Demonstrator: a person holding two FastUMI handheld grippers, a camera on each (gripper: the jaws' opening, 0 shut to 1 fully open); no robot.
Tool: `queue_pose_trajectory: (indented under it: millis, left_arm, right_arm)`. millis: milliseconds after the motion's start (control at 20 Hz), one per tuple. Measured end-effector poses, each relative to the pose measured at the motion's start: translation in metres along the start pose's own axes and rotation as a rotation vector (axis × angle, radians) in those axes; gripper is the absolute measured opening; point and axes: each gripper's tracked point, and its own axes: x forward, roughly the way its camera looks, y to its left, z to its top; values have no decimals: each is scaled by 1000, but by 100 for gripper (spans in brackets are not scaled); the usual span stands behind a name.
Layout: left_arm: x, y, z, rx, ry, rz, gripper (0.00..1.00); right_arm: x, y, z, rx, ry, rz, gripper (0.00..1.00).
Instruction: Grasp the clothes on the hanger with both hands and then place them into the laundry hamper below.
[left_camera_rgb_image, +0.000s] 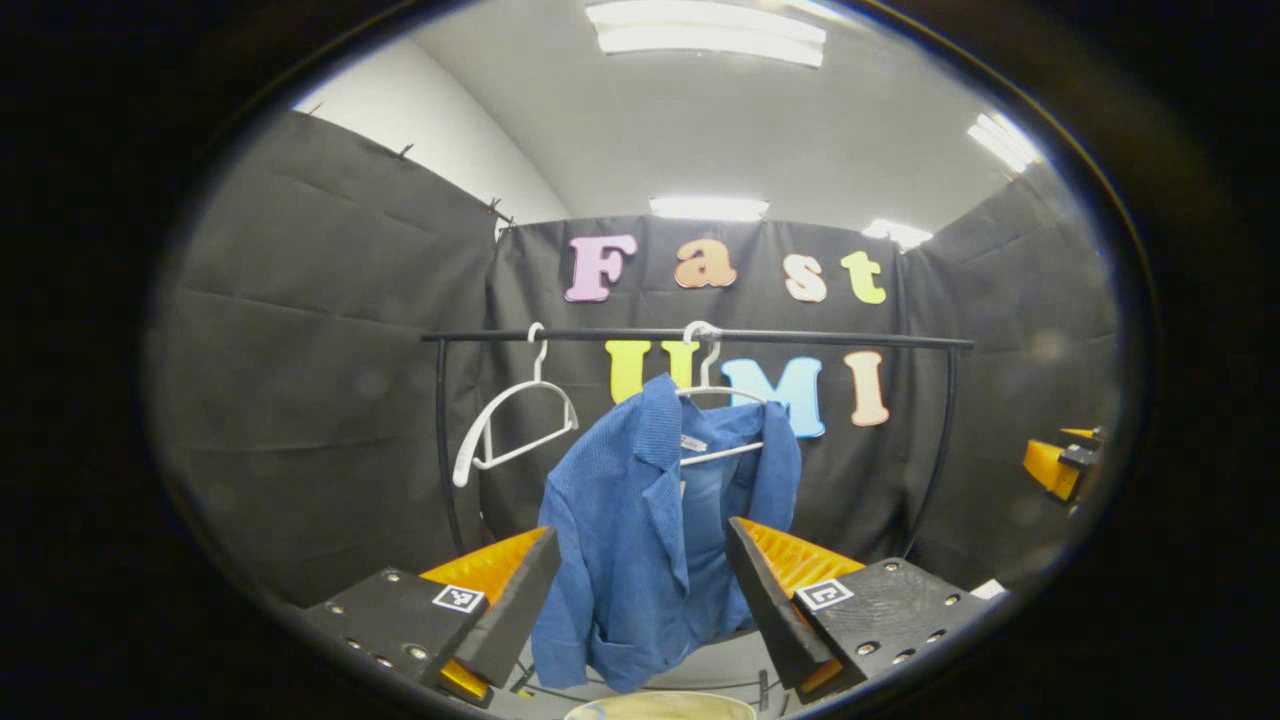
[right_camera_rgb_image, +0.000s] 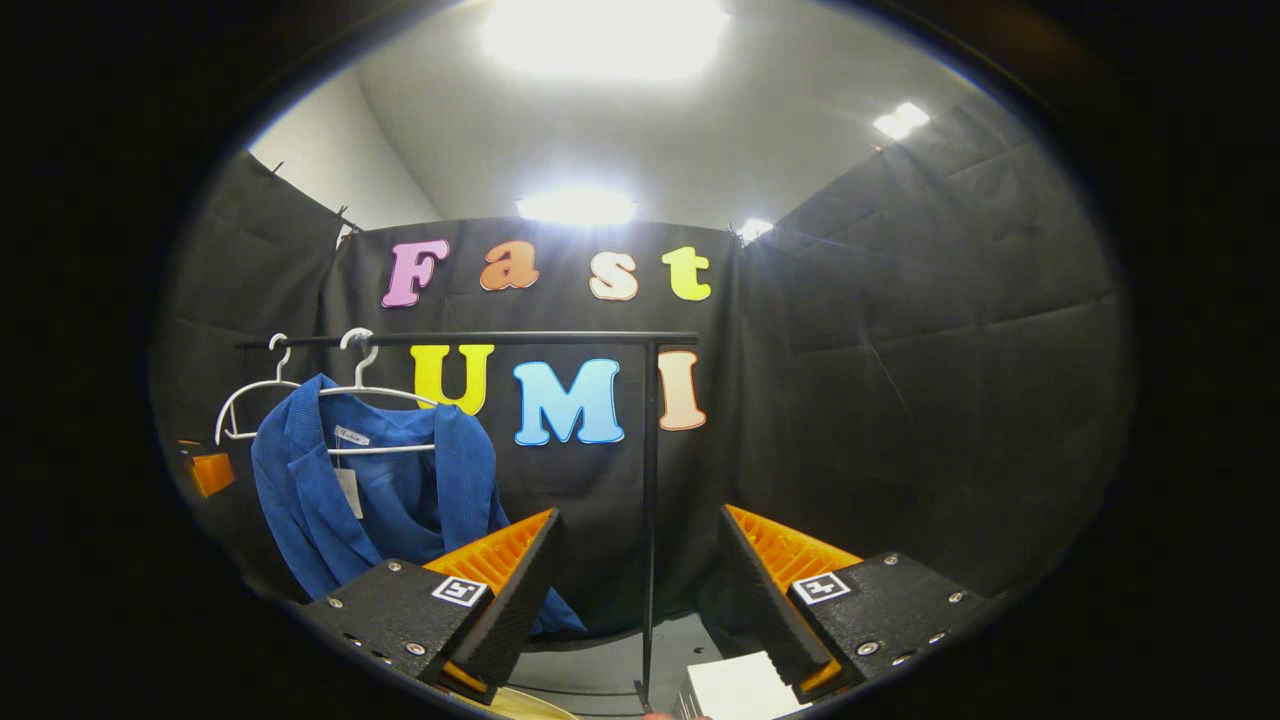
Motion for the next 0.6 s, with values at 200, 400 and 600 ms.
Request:
queue_pose_trajectory:
  millis: [200,400,600]
  left_arm:
    - [-4,-14,-7,-17,4,-39,97]
    - [-2,-11,-20,-57,30,-58,97]
    - [-6,6,-25,-55,31,-42,97]
  right_arm:
    - [-5,1,-11,-12,29,14,95]
    - [-14,14,-17,-8,55,41,95]
    - [-20,31,-14,-23,55,53,95]
